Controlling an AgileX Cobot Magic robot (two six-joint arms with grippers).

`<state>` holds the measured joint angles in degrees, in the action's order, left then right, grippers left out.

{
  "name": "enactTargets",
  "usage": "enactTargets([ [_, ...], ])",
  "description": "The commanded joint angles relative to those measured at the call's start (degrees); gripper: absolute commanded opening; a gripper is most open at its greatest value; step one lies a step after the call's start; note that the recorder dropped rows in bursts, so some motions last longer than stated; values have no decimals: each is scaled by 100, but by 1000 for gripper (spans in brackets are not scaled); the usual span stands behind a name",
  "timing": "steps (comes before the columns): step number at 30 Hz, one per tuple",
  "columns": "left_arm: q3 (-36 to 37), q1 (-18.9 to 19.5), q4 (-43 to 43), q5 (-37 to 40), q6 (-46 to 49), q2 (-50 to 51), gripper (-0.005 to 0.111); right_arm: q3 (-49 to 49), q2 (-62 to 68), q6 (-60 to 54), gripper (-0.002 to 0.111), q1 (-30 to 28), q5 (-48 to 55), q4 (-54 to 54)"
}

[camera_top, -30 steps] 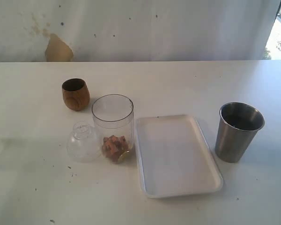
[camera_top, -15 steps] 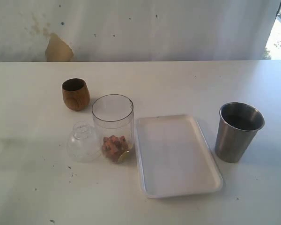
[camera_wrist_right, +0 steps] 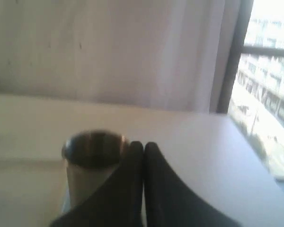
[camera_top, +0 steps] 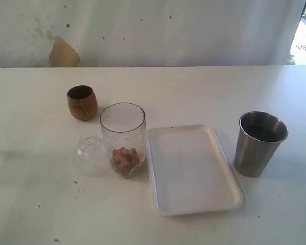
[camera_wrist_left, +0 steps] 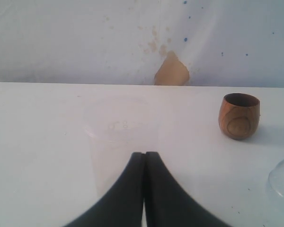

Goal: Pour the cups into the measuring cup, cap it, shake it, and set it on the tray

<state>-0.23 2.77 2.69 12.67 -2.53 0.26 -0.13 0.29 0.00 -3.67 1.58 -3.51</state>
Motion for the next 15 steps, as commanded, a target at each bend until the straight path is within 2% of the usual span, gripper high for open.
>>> enactTargets([
  [1,23,3,-3,-57,-16,-26,0,13,-29,43,0,-33,-1695,-53],
  [4,23,3,-3,-57,-16,-26,0,13,-29,484,0,-33,-1966,-53],
  [8,23,3,-3,-57,-16,-26,0,13,-29,1795,0,-33,-2043,-53],
  [10,23,3,-3,-57,-16,-26,0,13,-29,1803,7,-33,-2137,-134],
  [12,23,3,-3,-57,-16,-26,0,13,-29,1651,23,-33,-2153,-135],
  [15,23,3,-3,-57,-16,-26,0,13,-29,1656,69,-33,-2242,-113],
])
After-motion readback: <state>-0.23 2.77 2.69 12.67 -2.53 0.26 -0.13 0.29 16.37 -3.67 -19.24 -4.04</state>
